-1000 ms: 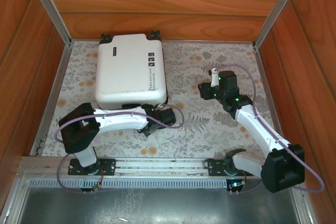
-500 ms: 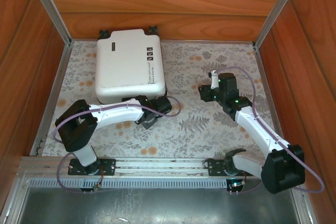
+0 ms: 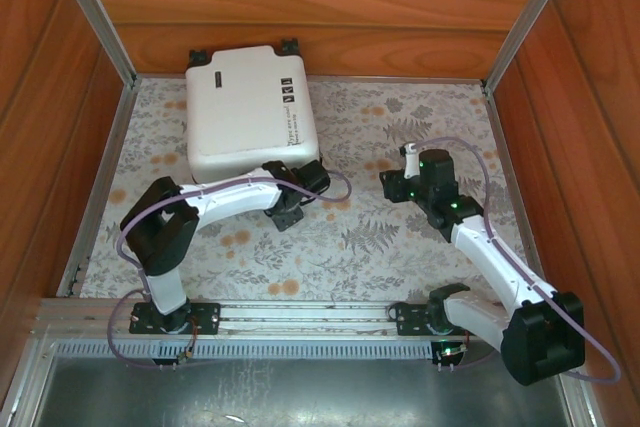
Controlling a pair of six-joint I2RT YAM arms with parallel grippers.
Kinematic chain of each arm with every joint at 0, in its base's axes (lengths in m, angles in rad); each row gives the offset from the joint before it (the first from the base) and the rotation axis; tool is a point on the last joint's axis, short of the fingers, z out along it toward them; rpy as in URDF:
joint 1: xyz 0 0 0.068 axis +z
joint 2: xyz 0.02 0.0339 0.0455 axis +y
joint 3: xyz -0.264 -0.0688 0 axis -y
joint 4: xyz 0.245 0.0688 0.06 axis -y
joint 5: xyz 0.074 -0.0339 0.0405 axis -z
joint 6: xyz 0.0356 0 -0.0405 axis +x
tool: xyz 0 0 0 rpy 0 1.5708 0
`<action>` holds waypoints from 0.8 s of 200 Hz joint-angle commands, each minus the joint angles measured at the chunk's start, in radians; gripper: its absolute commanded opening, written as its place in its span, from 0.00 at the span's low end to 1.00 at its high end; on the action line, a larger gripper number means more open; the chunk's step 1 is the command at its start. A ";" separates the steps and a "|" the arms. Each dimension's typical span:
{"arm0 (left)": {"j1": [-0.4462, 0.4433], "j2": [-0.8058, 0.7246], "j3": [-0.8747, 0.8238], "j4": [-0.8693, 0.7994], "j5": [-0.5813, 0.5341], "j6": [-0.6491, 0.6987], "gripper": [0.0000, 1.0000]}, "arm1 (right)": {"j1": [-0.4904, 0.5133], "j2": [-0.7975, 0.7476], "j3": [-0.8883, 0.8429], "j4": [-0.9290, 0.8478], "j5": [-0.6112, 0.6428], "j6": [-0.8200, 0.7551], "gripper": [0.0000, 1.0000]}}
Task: Pack the luggage
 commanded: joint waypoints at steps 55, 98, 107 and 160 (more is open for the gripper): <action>0.105 0.112 0.061 -0.034 0.008 0.184 0.75 | -0.005 -0.002 -0.027 0.040 -0.037 0.002 0.62; 0.063 0.078 0.014 0.052 -0.198 0.191 0.75 | -0.005 -0.018 -0.037 0.032 -0.030 -0.006 0.62; 0.063 0.053 -0.011 0.080 -0.214 0.191 0.75 | -0.005 -0.018 -0.037 0.030 -0.029 -0.007 0.62; 0.074 -0.014 -0.065 0.157 -0.260 0.235 0.77 | -0.005 -0.007 -0.033 0.042 -0.041 -0.003 0.62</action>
